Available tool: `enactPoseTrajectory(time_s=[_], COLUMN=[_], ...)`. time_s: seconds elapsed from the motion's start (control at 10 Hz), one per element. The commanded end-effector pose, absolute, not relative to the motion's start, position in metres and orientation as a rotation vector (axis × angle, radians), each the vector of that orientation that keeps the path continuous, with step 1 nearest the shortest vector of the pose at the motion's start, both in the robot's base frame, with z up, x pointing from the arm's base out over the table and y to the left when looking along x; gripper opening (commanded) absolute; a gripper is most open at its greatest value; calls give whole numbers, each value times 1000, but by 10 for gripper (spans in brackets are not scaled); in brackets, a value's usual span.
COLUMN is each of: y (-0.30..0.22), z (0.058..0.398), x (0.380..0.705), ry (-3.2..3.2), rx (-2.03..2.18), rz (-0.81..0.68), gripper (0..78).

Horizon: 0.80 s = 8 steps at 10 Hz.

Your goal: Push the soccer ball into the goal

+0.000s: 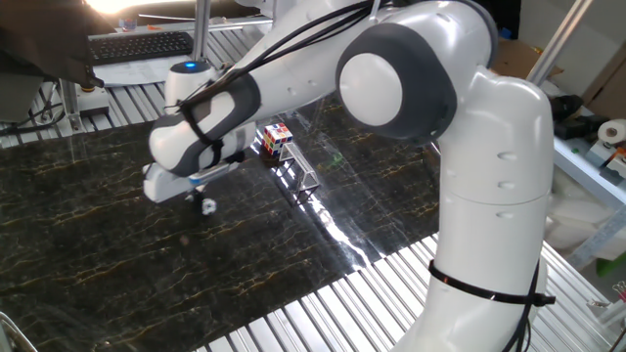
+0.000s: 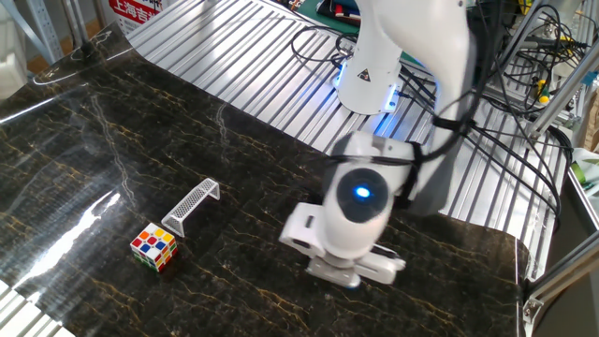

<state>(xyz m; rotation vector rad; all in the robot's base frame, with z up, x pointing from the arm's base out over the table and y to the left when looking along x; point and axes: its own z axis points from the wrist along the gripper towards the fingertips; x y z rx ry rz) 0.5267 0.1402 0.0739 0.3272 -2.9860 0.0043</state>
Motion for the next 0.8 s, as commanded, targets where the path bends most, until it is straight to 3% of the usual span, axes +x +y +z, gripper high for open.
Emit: enactPoseTrajectory(time_s=[0.1,0.3,0.4,0.7,0.8], y=[32,59,78,95,108], z=[97,53,52,74,110], x=[546,542,543,554,563], ry=[-2977,-3047,-3040,-3016,-3008], rx=[359,338,303,208,112], rz=[9,-74,-77,-110,-101], gripper=[0,0,0,0,0])
